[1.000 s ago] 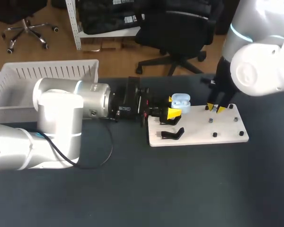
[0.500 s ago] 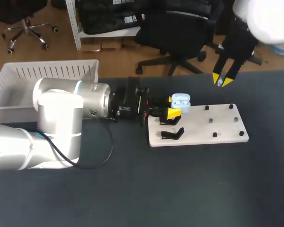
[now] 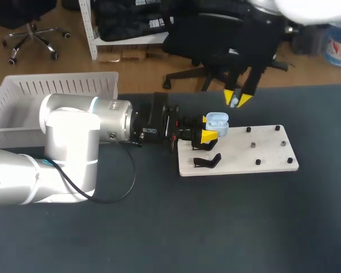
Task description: Pick up each earbud case from the left stands, insert the matching earbuds, close the lid, and place the case in the box.
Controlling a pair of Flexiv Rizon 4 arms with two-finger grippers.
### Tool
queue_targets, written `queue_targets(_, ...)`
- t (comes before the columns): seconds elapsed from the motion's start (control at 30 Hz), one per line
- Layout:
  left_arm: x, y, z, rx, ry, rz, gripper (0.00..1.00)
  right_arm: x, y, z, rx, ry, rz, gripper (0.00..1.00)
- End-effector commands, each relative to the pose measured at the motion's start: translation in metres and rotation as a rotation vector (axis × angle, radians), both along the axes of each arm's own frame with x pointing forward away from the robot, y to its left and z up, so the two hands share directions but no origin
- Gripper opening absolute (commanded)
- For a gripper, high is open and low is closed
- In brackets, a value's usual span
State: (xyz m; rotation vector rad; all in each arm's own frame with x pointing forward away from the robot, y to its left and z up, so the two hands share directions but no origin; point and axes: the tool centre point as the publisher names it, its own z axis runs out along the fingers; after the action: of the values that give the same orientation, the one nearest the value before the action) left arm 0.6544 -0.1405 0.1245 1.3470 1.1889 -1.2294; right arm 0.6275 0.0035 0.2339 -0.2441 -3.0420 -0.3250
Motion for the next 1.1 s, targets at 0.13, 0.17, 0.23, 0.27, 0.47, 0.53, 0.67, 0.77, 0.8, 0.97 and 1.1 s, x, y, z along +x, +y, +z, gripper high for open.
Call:
queue_targets(0.13,-0.001,0.000,-0.001,-0.005,-0.004,0.005,0.00,0.006,0.013,-0.002,-0.027,0.008,0.001,0.00)
queue_targets(0.17,-0.001,0.000,-0.001,-0.005,-0.004,0.005,0.00,0.006,0.013,-0.002,-0.027,0.008,0.001,0.00)
queue_targets(0.23,-0.001,0.000,-0.001,-0.005,-0.004,0.005,0.00,0.006,0.013,-0.002,-0.027,0.008,0.001,0.00)
queue_targets(0.27,-0.001,0.000,-0.001,-0.005,-0.004,0.005,0.00,0.006,0.013,-0.002,-0.027,0.008,0.001,0.00)
queue_targets(0.47,-0.001,0.000,-0.001,-0.005,-0.004,0.005,0.00,0.006,0.013,-0.002,-0.027,0.008,0.001,0.00)
queue_targets(0.53,-0.001,0.000,-0.001,-0.005,-0.004,0.005,0.00,0.006,0.013,-0.002,-0.027,0.008,0.001,0.00)
queue_targets(0.67,-0.001,0.000,-0.001,-0.005,-0.004,0.005,0.00,0.009,0.021,-0.001,-0.044,-0.009,0.029,0.00)
queue_targets(0.77,-0.001,0.000,-0.001,-0.005,-0.004,0.005,0.00,0.018,0.046,-0.002,-0.139,-0.054,0.163,0.00)
queue_targets(0.8,-0.001,0.000,-0.001,-0.005,-0.004,0.005,0.00,0.019,0.055,-0.003,-0.182,-0.078,0.186,0.00)
queue_targets(0.97,-0.001,0.000,-0.001,-0.005,-0.004,0.005,0.00,0.021,0.067,-0.007,-0.215,-0.109,0.271,0.00)
queue_targets(1.1,-0.001,0.000,-0.001,-0.005,-0.004,0.005,0.00,0.018,0.067,-0.011,-0.214,-0.112,0.308,0.00)
